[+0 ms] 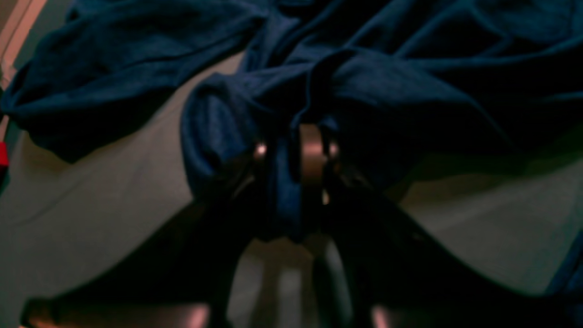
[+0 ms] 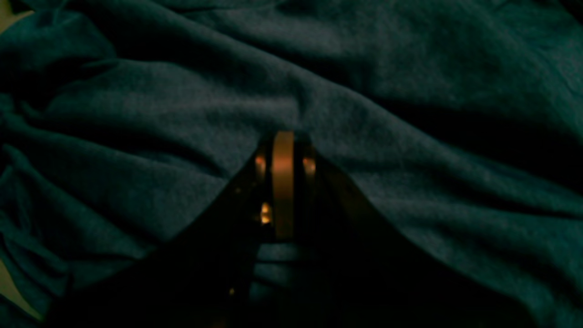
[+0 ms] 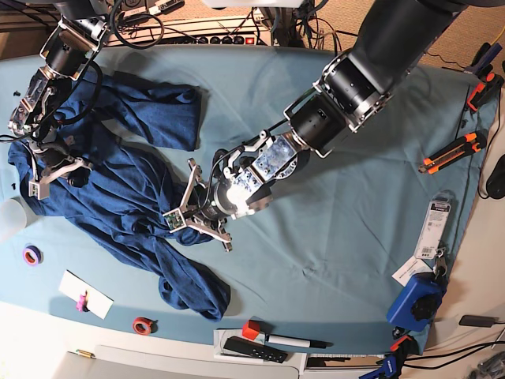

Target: Layout the t-shirt on the table in an organized manner, then fold the t-shirt properly

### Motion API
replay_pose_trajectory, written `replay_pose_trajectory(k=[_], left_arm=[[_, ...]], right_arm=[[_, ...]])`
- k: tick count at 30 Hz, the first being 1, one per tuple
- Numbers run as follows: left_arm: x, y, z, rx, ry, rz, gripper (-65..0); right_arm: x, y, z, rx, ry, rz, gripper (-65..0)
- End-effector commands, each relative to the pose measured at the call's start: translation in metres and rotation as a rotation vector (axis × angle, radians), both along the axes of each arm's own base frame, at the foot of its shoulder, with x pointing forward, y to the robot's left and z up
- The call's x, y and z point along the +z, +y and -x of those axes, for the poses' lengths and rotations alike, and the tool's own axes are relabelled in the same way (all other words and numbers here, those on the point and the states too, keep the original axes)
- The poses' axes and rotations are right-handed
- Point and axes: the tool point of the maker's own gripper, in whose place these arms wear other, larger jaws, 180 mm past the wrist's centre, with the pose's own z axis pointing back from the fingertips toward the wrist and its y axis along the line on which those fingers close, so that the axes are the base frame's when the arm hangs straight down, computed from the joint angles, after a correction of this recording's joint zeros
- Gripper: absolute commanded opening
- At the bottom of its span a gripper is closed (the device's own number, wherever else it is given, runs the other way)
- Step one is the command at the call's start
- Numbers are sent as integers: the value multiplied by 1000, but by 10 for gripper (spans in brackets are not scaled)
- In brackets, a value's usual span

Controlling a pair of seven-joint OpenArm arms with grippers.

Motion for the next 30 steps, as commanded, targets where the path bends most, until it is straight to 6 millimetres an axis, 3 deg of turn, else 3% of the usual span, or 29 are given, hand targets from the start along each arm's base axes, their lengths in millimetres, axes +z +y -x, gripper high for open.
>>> replay_pose_trajectory(k=[1, 6, 11, 18, 20, 22, 30], left_arm=[[25, -11, -10, -12, -50, 46, -573], [18, -11, -3, -19, -32, 44, -562], [12, -9, -2, -28, -62, 5, -434], [17, 0, -16, 74, -105, 19, -436], [18, 2, -19, 90, -112, 21, -494], [18, 2, -19, 89, -112, 21, -635], [16, 4, -19, 95, -104, 5, -650]], right_arm=[[23, -10, -12, -3, -71, 26, -626], [23, -10, -12, -3, -71, 26, -626], [23, -10, -12, -3, -71, 26, -626], [23, -10, -12, -4, -71, 26, -626], [23, -10, -12, -3, -72, 26, -626], [23, -10, -12, -3, -71, 26, -626], [23, -10, -12, -8, -71, 26, -626]])
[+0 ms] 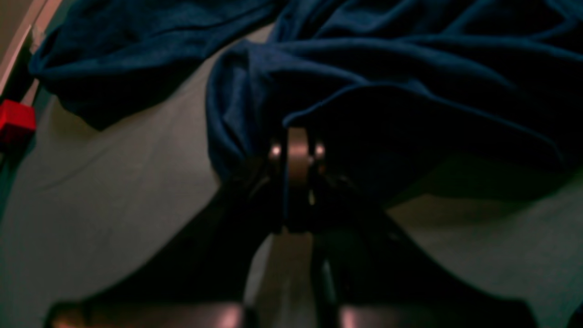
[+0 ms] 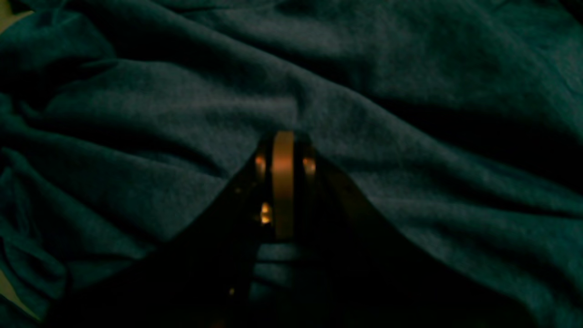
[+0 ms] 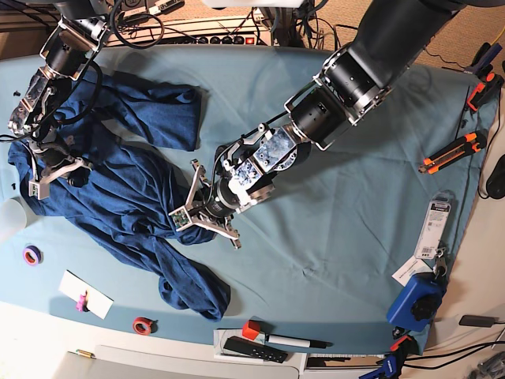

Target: Layout the t-shirt on the table in an organized manner, then fold the t-shirt properly

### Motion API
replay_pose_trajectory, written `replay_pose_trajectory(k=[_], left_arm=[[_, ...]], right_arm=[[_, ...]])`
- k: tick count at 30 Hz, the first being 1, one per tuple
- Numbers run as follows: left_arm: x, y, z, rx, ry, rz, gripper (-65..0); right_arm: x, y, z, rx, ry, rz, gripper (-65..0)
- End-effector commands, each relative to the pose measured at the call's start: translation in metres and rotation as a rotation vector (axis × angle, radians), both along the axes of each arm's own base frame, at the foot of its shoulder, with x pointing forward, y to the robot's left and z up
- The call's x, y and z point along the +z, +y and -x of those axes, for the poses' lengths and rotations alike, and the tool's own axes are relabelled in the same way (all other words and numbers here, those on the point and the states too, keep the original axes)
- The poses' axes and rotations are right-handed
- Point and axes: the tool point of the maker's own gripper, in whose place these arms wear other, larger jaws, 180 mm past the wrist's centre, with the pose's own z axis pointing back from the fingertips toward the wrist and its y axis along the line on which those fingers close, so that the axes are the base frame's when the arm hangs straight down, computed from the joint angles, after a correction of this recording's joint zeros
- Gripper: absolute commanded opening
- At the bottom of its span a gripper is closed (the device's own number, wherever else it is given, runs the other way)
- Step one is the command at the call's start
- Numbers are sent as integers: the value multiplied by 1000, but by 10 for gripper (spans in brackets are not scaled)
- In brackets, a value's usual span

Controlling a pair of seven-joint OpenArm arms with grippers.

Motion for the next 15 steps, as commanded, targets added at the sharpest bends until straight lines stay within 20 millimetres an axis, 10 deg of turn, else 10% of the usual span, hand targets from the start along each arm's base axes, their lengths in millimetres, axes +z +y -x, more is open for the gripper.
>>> replay_pose_trajectory(k=[1, 7, 15], left_arm=[[24, -10, -10, -7, -45, 29, -650], [25, -4, 1, -58, 35, 5, -650], [81, 14, 20, -160, 40, 83, -650]], right_arm=[[23, -11, -12, -11, -71, 26, -626], [23, -14, -11, -33, -67, 25, -626], [23, -15, -11, -33, -65, 32, -626]])
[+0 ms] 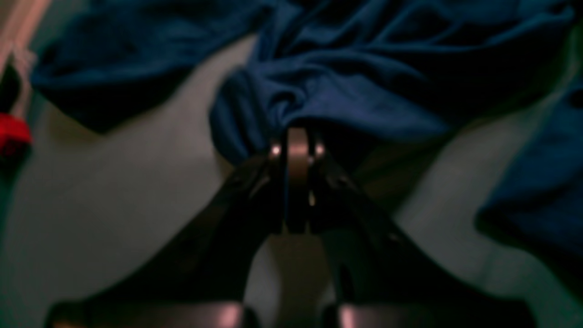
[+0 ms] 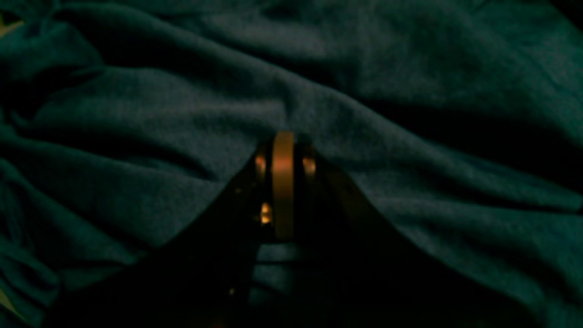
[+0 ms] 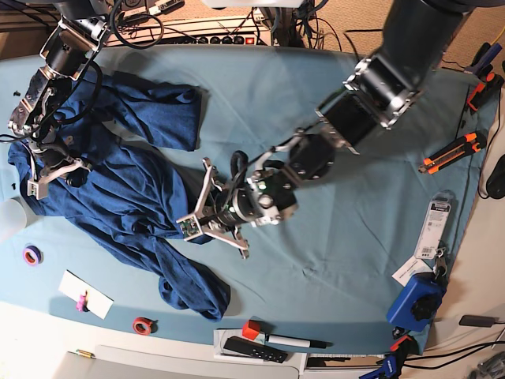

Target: Layout the t-shirt on the table in an organized manner, then fold the t-shirt properly

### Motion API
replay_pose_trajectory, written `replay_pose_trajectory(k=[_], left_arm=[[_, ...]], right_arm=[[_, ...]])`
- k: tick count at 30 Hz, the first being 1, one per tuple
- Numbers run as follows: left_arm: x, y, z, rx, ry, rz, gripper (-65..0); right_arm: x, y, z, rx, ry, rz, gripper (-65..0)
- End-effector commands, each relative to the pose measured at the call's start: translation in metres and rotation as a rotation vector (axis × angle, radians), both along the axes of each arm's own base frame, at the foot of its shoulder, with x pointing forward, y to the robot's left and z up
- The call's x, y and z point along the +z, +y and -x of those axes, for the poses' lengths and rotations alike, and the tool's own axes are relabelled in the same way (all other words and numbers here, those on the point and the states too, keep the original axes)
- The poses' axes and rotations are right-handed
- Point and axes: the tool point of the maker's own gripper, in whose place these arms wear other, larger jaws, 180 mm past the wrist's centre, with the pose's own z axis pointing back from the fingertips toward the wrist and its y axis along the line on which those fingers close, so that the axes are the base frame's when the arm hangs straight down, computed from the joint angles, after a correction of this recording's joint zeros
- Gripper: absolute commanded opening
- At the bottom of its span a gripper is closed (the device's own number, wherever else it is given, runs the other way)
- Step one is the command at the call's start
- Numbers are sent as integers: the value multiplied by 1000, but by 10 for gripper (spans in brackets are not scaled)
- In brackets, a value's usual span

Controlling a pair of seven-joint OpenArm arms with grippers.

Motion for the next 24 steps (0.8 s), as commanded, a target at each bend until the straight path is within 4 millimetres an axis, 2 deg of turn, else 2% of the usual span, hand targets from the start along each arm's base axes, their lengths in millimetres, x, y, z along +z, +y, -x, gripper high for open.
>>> replay_pose_trajectory(k=[1, 10, 18, 21, 24], left_arm=[[28, -3, -5, -25, -58, 44, -650], [47, 37, 22, -86, -105, 35, -650], [48, 60, 65, -117, -123, 30, -650], [60, 69, 73, -112, -149, 47, -650], [82, 82, 68, -69, -196, 85, -650]], right_arm=[[23, -10, -11, -3, -68, 23, -626], [20, -18, -9, -38, -43, 54, -626], [18, -25, -7, -73, -30, 75, -626], [18, -26, -7, -73, -27, 79, -626], [18, -26, -7, -73, -27, 81, -626]])
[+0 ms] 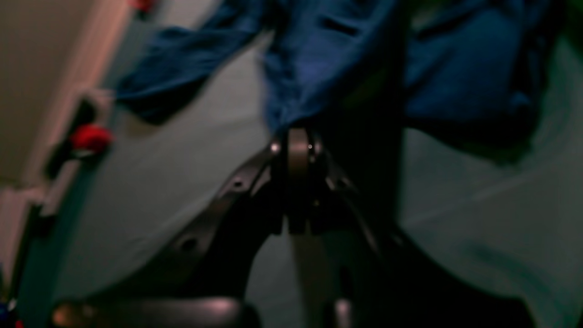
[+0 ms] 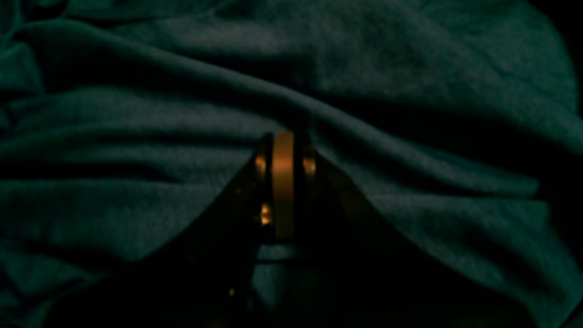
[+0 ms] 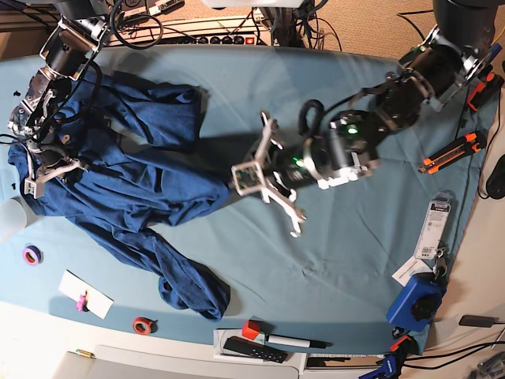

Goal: Layout the t-shirt on the table in an organized manner, then fold the t-shirt properly
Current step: 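Drag the fabric with the left gripper toward the left arm's side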

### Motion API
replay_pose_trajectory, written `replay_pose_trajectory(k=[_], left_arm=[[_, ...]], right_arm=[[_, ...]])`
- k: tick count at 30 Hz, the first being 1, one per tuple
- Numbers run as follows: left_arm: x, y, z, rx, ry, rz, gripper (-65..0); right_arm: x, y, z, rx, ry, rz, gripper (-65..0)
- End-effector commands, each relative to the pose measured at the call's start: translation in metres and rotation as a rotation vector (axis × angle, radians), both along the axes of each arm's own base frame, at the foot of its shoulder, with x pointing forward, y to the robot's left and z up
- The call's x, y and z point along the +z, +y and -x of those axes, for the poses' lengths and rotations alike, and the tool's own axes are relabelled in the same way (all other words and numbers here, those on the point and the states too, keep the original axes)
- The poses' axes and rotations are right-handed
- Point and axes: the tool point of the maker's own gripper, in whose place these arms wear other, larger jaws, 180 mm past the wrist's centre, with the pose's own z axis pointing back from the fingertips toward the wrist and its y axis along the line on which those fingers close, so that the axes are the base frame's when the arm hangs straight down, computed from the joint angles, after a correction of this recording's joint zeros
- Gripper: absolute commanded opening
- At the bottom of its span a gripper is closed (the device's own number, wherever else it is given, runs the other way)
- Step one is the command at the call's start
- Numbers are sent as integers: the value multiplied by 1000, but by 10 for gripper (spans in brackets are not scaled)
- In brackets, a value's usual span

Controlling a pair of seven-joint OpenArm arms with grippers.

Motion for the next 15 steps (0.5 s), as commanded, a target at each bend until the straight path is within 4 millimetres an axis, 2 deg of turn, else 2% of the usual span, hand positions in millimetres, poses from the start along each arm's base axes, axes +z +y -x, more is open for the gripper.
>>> replay_pose_trajectory(k=[1, 9, 15], left_arm=[[26, 5, -11, 26, -61, 50, -650], [89, 59, -57, 220, -122, 239, -650], [138, 75, -76, 247, -224, 311, -650]], right_arm=[[22, -11, -11, -6, -59, 32, -626], [22, -11, -11, -6, -60, 32, -626], [23, -12, -11, -8, -68, 34, -626]])
